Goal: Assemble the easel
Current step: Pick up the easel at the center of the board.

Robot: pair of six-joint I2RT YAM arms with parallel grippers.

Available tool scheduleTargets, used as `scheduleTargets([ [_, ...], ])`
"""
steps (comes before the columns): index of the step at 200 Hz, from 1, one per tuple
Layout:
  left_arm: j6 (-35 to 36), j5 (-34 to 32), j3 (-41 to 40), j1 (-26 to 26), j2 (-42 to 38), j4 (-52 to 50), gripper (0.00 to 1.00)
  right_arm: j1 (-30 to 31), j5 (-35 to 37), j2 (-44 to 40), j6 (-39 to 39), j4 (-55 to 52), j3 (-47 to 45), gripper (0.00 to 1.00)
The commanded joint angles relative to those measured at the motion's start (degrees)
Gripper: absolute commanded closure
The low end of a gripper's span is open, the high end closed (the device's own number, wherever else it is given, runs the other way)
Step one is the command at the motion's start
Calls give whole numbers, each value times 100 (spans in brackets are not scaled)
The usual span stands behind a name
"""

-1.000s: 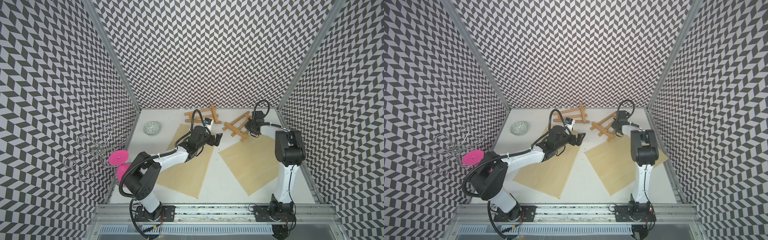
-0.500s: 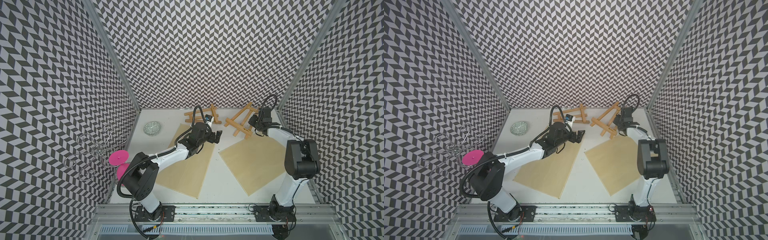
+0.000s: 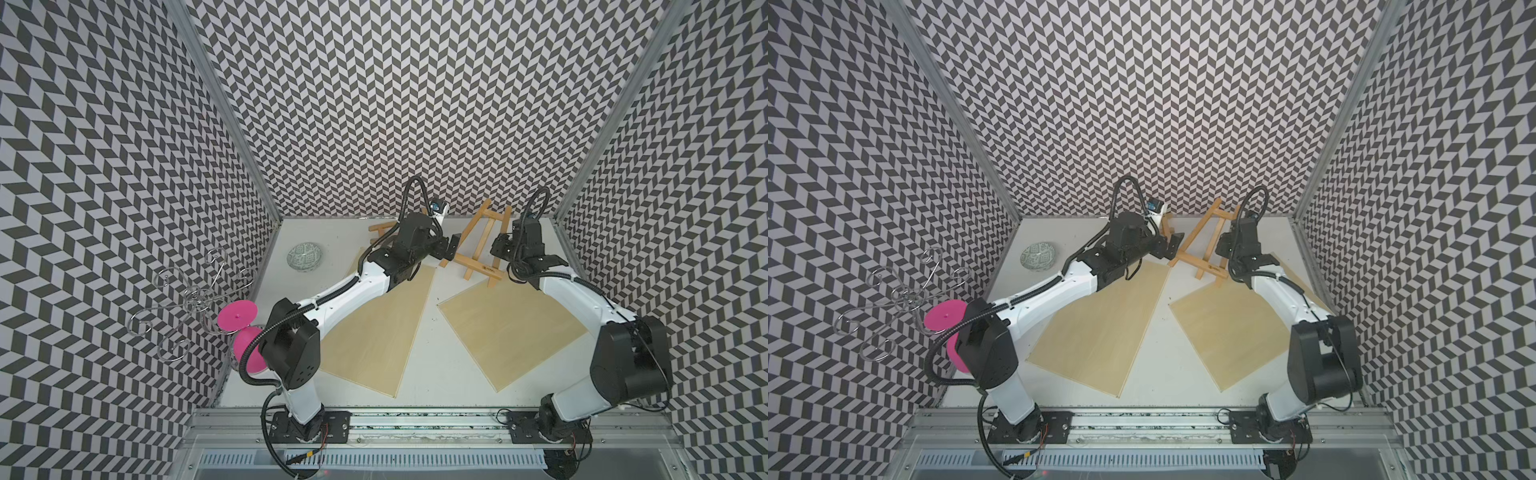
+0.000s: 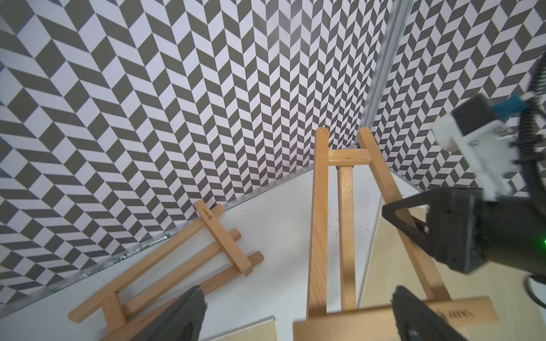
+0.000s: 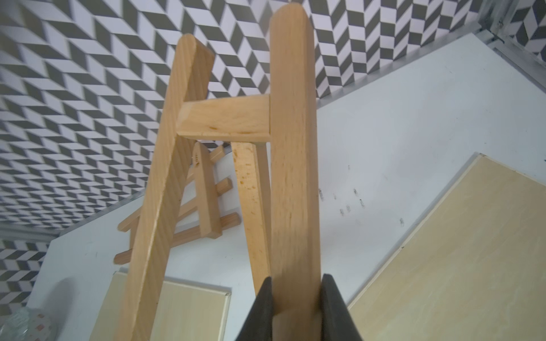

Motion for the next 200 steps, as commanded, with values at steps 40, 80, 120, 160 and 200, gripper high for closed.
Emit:
scheduleTargets([
  [40,537,-689,634,-336,642,-922,4,710,733,-1001,-373,371,-355,95],
  [80,124,-749,848,-342,828,-1080,13,1197,1226,-1305,-623,608,-683,95],
  [120,-194,-585,829,-338,899,-1061,26,1491,1565,-1539,-754,1063,-1029,95],
  [160,-562,-458,894,-327,921,-1142,39,1660,1791,-1605,-892,1390,-1236,95],
  [200,-709,-204,684,-314,827,-919,51,1726,1699,-1669,-991,1728,-1408,95],
])
